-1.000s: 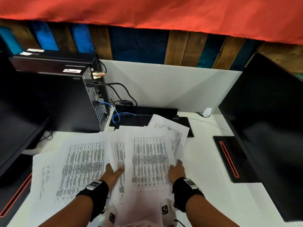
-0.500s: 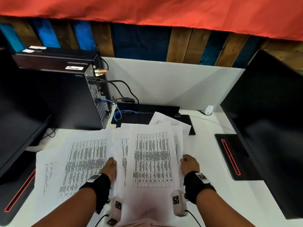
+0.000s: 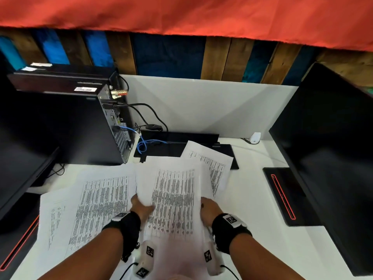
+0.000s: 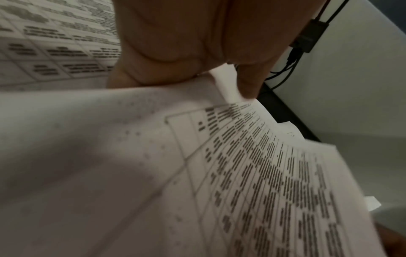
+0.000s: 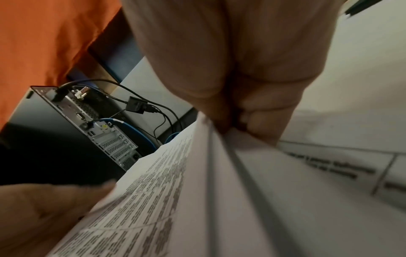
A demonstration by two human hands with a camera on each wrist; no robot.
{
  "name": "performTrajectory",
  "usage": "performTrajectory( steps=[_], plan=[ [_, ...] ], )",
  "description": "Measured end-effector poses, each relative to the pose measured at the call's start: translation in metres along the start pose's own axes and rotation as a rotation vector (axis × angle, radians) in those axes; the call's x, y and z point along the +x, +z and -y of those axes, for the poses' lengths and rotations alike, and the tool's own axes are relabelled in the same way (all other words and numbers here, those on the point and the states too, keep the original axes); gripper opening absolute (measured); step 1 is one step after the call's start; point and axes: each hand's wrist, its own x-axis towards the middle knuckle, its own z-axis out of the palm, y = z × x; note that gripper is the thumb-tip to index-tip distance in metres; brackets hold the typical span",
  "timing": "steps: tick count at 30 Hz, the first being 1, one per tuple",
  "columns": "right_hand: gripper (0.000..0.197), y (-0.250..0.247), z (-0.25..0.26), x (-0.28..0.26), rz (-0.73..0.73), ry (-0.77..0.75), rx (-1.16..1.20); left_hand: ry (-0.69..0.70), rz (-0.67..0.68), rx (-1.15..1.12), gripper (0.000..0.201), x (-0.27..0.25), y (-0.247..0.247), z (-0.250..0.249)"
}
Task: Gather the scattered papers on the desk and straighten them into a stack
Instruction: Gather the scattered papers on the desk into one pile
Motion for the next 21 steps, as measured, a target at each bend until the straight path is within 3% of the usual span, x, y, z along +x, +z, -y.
performTrajectory(
  steps=[4, 6, 8, 11, 13, 15, 17, 21],
  plan=[
    [0.037, -0.029, -0.011, 0.017, -0.374, 0.243, 0.183, -0.029, 0.0, 0.252, 0.064, -0.007, -0.005, 0.009],
    [0.054, -0.042, -0.02, 0.023, -0.399, 0.404, 0.166, 0.014, 0.026, 0.3, 0.058, -0.008, -0.007, 0.012],
    [0.061, -0.046, -0.025, 0.034, -0.307, 0.409, 0.266, 0.049, 0.034, 0.321, 0.059, -0.009, -0.009, 0.013],
    [0.036, -0.045, -0.024, 0.043, -0.179, 0.331, 0.427, 0.081, 0.049, 0.303, 0.063, -0.008, -0.01, 0.018],
    [0.031, -0.043, -0.023, 0.043, -0.204, 0.281, 0.437, 0.089, 0.06, 0.279, 0.066, -0.006, -0.013, 0.024],
    [0.037, -0.05, -0.012, 0.034, -0.397, 0.202, 0.438, 0.108, 0.073, 0.257, 0.065, -0.005, -0.015, 0.027],
    [0.029, -0.068, 0.01, 0.014, -0.673, 0.082, 0.43, 0.104, 0.085, 0.24, 0.064, -0.003, -0.017, 0.027],
    [0.017, -0.116, 0.051, -0.029, -0.97, -0.356, 0.4, 0.103, 0.096, 0.197, 0.069, -0.007, -0.017, 0.024]
  ],
)
